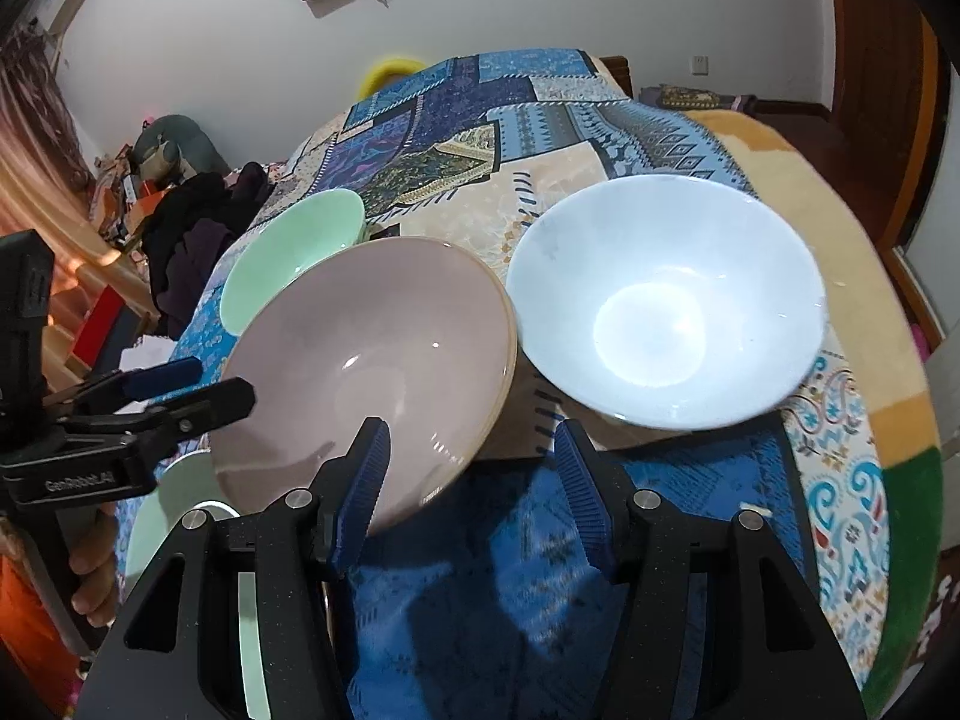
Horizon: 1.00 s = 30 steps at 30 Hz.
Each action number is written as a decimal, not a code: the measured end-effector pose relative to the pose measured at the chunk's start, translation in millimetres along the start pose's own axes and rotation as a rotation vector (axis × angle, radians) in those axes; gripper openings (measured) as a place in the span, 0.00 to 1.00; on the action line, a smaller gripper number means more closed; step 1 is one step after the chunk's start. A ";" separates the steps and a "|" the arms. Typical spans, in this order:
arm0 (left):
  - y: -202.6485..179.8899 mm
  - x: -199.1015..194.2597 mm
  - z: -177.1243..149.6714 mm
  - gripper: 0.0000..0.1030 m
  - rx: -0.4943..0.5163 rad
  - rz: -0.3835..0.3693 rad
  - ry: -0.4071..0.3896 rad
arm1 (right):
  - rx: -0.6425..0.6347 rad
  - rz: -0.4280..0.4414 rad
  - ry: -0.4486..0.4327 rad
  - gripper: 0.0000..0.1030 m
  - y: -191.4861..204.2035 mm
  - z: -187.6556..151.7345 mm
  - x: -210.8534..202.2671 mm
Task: Organize plates and bowls
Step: 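Reach the left gripper to the pinkish-beige bowl and grasp its rim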
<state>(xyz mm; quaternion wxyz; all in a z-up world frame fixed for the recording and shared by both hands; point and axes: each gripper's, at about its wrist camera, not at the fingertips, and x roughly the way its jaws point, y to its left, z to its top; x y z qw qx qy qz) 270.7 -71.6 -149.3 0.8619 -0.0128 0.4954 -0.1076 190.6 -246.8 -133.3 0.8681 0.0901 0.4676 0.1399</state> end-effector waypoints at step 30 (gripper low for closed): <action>-11.5 39.5 0.2 0.19 -0.016 -0.037 0.107 | 0.009 0.065 0.028 0.25 1.2 2.2 17.9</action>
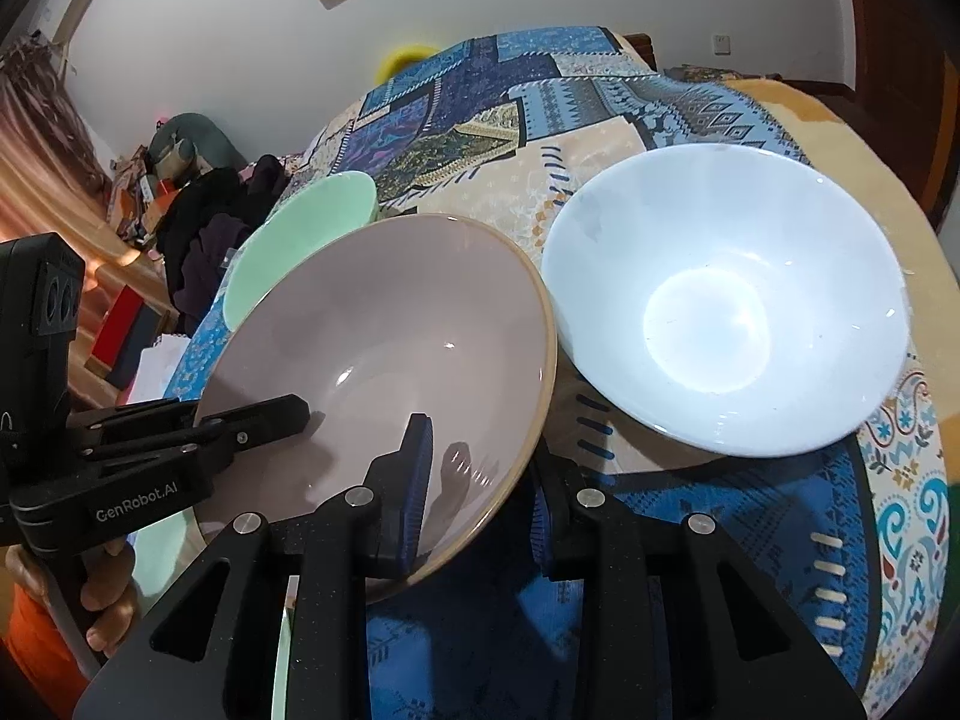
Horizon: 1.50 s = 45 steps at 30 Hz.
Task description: Organize plates and bowls
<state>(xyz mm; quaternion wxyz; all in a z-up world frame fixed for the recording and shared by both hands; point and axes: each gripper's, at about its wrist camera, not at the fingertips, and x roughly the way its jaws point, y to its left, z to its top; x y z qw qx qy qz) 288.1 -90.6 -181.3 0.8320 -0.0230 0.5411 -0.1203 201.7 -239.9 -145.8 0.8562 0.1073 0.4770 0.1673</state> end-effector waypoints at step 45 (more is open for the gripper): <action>97.4 -163.1 -90.1 0.19 -0.160 0.046 -0.207 | -0.239 0.075 -0.012 0.25 164.0 -13.6 -8.3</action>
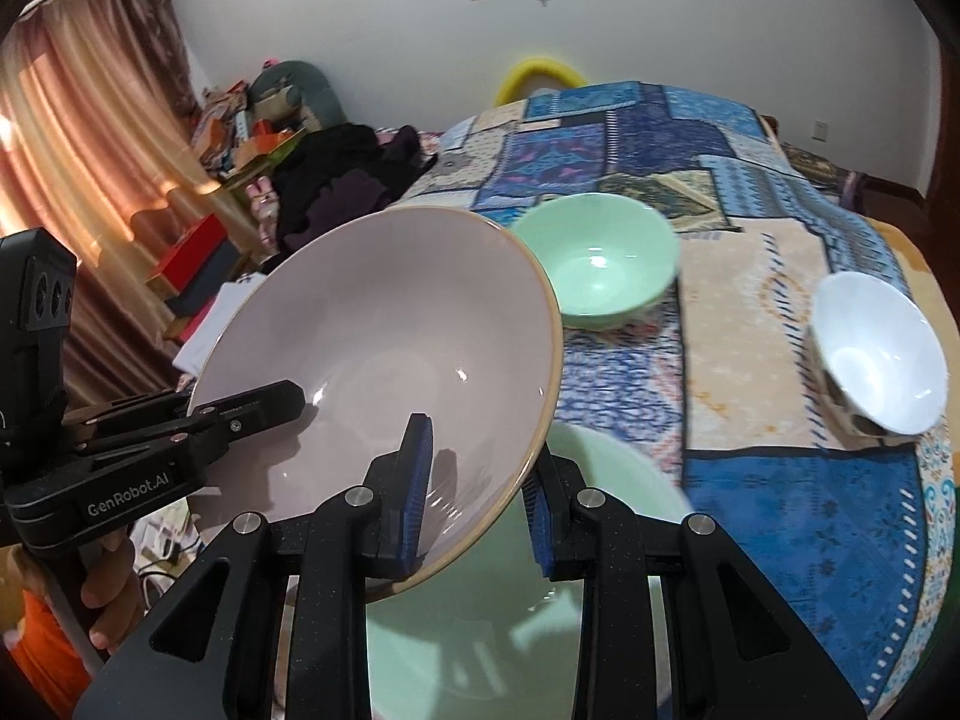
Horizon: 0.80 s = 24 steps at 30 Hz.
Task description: Organize plates and bowls
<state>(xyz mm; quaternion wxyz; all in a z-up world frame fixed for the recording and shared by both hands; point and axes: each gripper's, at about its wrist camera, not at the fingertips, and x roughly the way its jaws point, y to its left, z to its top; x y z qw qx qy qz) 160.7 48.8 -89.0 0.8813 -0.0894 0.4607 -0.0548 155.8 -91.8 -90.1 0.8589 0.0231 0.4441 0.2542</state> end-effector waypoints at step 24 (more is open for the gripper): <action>116.3 -31.1 -71.0 0.19 -0.153 0.095 0.022 | -0.109 0.096 0.156 0.25 89.0 -31.8 68.0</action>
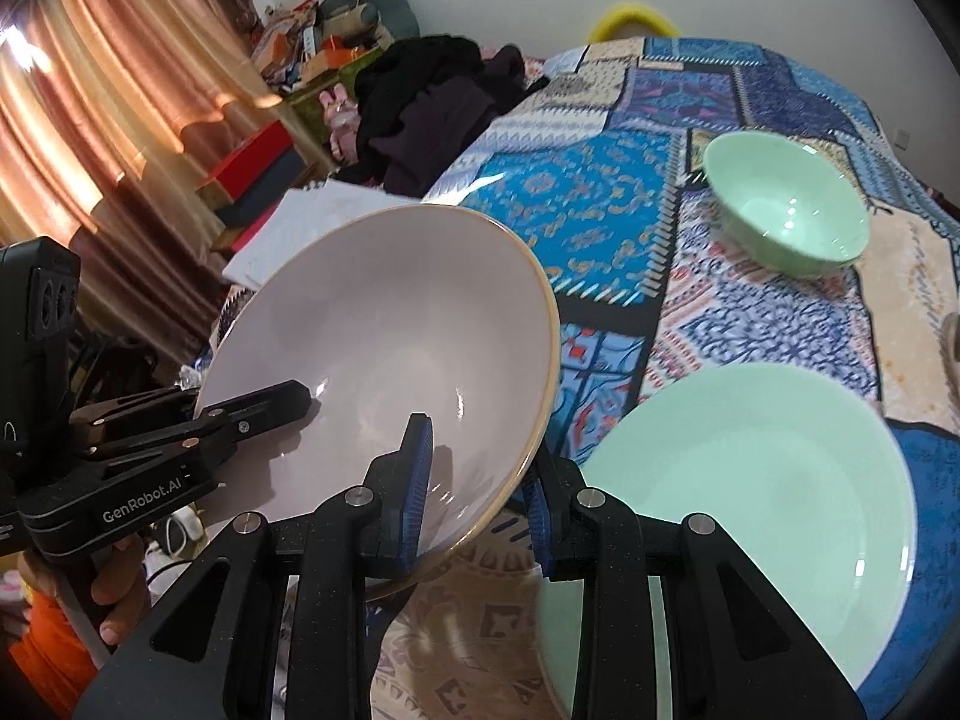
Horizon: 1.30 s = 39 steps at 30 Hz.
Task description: Organize plates and bowls
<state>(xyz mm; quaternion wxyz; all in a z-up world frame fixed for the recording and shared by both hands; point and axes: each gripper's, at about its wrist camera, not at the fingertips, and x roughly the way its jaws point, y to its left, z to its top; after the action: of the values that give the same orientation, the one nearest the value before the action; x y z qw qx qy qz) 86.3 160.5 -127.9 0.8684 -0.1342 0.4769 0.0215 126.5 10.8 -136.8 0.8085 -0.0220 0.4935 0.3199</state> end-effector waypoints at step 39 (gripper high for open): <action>24.1 16.2 -24.0 0.21 -0.035 0.072 0.053 | -0.032 0.003 0.010 0.30 -8.3 -3.5 -1.0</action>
<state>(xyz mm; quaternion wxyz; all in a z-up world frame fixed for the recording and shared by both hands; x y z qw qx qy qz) 71.3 176.1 -158.8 0.8518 -0.1325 0.5036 0.0577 128.0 2.5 -140.0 0.8050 -0.0358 0.4924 0.3288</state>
